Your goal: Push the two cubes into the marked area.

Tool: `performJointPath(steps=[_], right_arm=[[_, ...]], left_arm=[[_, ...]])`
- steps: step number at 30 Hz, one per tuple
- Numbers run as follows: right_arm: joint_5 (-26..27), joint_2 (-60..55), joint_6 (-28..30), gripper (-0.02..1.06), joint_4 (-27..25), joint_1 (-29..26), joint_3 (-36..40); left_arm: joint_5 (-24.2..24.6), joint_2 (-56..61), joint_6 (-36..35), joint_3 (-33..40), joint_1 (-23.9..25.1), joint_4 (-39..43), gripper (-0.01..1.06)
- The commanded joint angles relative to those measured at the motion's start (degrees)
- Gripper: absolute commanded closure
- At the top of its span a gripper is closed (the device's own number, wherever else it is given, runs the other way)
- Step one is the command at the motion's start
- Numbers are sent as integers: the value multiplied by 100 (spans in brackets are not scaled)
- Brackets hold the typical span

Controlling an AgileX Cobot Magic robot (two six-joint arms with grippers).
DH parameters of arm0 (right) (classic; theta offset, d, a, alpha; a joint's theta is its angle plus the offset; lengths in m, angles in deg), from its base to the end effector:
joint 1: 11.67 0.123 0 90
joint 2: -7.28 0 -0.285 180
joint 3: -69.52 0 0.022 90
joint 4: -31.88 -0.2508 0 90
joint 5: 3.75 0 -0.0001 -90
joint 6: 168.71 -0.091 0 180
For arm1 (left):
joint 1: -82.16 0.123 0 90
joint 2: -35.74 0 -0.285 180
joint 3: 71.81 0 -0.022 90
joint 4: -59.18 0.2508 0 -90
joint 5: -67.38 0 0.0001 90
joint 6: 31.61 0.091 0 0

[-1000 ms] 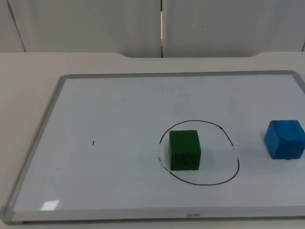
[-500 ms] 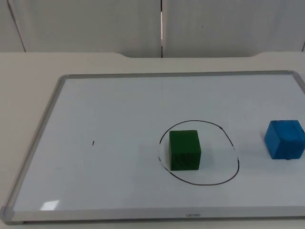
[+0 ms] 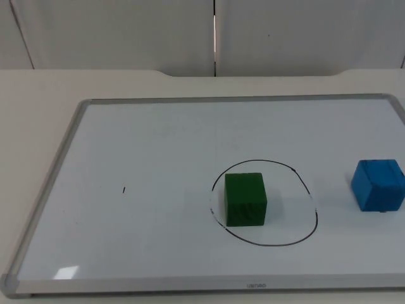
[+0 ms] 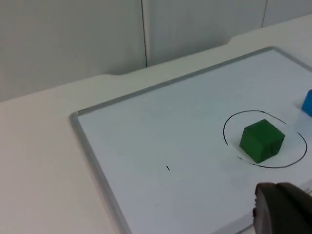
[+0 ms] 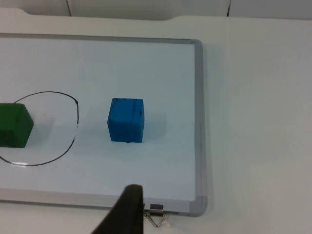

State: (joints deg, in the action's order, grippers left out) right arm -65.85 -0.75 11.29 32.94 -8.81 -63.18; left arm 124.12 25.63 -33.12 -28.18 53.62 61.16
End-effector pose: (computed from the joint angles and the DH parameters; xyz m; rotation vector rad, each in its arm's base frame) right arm -0.0077 -0.0019 0.2816 -0.0498 2.0488 0.0089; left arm -0.0042 0.0053 0.3072 0.4524 1.8867 -0.3097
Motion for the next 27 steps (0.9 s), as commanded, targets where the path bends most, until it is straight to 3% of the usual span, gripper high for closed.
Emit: performJointPath(steps=[1, 10, 27], right_arm=[[25, 24, 70, -1, 26, -27, 37], [25, 24, 69, -1, 16, -27, 37], [25, 24, 69, -1, 16, -27, 37]], left_arm=[[213, 232, -66, 25, -2, 4, 105], [493, 232, -27, 535, -2, -198, 105], [477, 232, -27, 522, -2, -129, 105]])
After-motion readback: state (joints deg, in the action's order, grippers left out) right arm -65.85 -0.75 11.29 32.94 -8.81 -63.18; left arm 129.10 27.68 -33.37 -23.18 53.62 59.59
